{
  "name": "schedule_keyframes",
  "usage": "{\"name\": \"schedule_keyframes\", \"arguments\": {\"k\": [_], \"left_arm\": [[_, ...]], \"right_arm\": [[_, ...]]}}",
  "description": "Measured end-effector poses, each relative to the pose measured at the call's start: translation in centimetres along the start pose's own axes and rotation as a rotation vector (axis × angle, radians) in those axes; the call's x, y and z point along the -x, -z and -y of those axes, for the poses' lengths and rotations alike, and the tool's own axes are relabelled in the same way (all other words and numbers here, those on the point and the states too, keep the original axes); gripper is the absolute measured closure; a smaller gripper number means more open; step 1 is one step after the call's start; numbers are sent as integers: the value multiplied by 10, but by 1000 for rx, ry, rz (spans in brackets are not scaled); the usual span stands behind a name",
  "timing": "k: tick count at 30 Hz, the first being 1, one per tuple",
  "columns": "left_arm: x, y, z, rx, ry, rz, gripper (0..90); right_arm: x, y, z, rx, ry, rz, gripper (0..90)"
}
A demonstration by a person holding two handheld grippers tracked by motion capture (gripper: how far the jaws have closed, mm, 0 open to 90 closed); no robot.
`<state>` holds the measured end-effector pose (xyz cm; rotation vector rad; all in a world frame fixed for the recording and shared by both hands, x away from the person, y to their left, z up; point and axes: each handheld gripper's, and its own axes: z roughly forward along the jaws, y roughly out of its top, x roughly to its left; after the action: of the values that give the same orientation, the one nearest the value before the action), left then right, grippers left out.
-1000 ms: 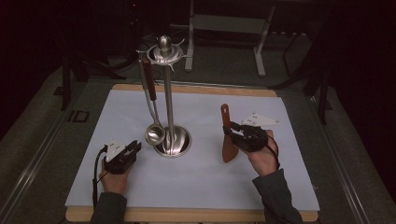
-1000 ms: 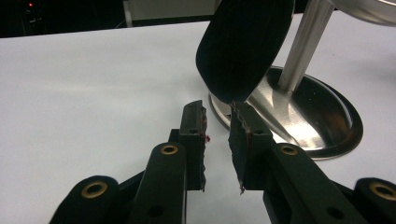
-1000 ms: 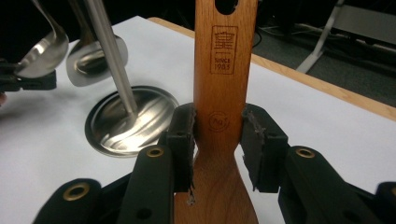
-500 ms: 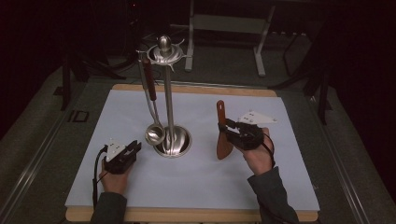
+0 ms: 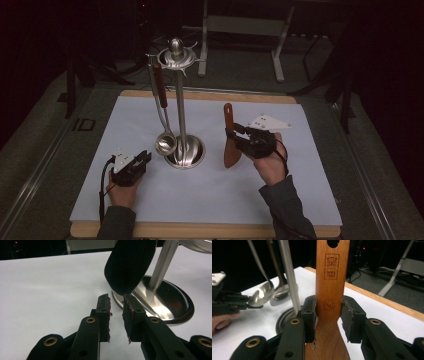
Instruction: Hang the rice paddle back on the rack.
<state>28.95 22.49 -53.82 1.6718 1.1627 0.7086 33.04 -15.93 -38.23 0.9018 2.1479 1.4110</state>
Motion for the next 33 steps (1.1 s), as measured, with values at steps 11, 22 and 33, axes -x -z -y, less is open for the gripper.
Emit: {"name": "schedule_keyframes", "arguments": {"k": [11,22,33], "left_arm": [[0,0,0,-1,-2,-1,756],[0,0,0,-2,-1,-1,756],[0,0,0,-3,-4,0,756]], "right_arm": [[-13,-4,-12,41,13,-30,665],[-26,-6,-26,105,7,-53,665],[-36,-5,-37,150,-1,-69,665]]}}
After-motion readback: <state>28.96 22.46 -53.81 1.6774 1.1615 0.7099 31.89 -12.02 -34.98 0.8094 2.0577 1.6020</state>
